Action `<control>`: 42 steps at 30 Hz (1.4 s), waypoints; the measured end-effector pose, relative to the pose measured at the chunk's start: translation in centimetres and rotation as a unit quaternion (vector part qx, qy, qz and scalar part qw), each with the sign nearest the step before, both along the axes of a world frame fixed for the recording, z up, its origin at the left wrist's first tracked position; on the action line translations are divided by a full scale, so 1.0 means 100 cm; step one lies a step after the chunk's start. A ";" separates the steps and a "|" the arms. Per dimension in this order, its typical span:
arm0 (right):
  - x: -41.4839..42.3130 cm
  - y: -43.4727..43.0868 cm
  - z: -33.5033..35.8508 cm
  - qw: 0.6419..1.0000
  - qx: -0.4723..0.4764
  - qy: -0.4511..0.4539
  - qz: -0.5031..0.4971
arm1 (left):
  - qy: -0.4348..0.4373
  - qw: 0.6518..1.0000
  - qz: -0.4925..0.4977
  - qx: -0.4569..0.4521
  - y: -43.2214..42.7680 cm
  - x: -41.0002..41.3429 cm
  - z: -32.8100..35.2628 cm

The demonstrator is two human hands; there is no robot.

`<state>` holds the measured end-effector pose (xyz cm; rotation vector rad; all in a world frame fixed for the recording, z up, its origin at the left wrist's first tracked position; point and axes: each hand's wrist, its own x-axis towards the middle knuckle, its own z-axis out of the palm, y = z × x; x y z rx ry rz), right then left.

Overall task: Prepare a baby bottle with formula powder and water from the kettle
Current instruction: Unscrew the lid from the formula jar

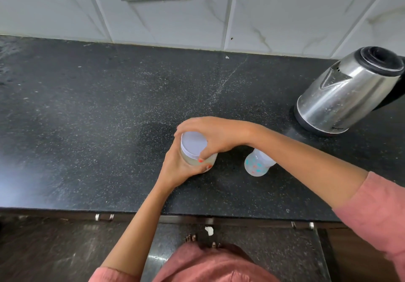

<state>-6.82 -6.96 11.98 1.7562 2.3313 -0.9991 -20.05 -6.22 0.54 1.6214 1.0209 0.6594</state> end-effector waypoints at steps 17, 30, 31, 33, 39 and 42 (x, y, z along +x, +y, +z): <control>-0.011 0.001 0.001 0.995 -0.009 -0.084 0.059 | -0.021 1.000 0.004 -0.017 -0.001 0.001 -0.009; -0.014 -0.005 -0.001 0.993 0.016 -0.112 -0.034 | -0.028 0.999 -0.008 -0.022 0.000 0.000 -0.008; -0.013 -0.003 -0.001 0.995 0.000 -0.098 -0.012 | -0.026 0.999 -0.008 -0.021 0.000 0.000 -0.008; -0.012 -0.001 -0.002 0.998 -0.020 -0.061 -0.001 | -0.032 0.999 -0.010 -0.018 0.001 0.001 -0.010; -0.014 -0.009 -0.004 0.990 0.058 -0.059 -0.116 | -0.040 0.999 -0.005 -0.026 -0.001 0.000 -0.011; -0.017 -0.013 -0.005 0.978 0.084 -0.150 -0.116 | -0.041 0.999 -0.005 -0.031 -0.002 0.000 -0.009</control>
